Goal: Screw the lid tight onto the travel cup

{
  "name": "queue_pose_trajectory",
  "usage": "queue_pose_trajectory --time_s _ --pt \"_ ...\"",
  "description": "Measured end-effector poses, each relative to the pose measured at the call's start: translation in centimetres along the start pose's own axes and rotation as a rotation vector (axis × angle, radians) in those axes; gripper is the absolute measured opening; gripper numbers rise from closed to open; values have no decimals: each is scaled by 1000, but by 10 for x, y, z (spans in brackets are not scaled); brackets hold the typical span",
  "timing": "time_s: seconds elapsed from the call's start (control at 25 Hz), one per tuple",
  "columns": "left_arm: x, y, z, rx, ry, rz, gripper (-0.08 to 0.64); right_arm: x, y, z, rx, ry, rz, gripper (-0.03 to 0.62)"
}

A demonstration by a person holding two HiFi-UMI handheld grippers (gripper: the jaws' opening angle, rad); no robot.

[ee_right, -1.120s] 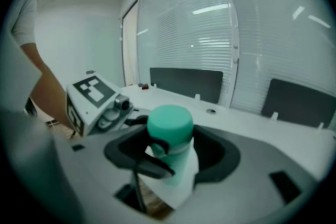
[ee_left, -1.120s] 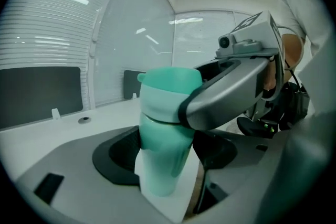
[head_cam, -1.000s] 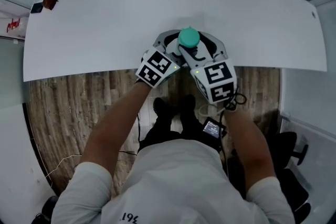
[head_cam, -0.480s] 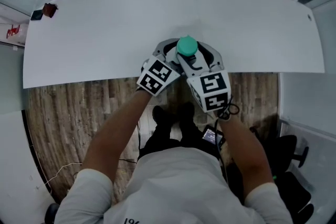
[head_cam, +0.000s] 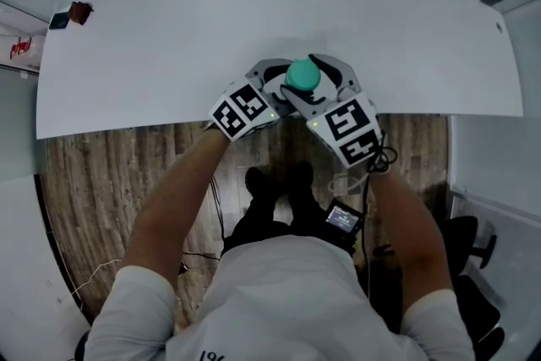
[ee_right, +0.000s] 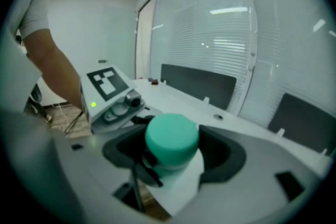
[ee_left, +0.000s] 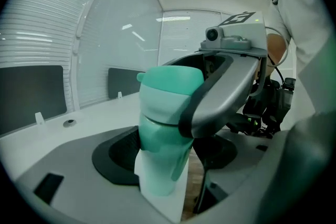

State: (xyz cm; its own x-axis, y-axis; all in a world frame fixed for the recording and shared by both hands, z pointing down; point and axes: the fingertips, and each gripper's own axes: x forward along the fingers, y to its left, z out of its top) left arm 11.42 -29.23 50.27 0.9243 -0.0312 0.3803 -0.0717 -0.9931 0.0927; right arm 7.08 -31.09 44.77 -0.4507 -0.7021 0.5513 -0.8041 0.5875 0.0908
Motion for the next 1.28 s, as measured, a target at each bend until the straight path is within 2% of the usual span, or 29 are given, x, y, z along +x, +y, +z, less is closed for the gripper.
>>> queue_pose_trajectory --time_s 0.16,0.6,0.68,0.92,1.0,1.28 --pt "2 -1 0 2 -4 8 322 0 -2 -2 23 3 -29 307" --pt "4 -3 3 -35 -45 141 322 -4 -4 -5 113 20 -185 310" --pt "5 -3 2 -37 -41 145 322 -5 -3 -5 104 12 -173 311" --pt "3 -6 -2 0 11 72 324 -4 1 -5 52 5 -104 311" --pt "2 -5 -2 -2 11 80 324 -4 0 -4 47 4 -104 311" --pt "5 6 -1 -36 -7 240 324 -1 -7 -2 134 11 -244 311"
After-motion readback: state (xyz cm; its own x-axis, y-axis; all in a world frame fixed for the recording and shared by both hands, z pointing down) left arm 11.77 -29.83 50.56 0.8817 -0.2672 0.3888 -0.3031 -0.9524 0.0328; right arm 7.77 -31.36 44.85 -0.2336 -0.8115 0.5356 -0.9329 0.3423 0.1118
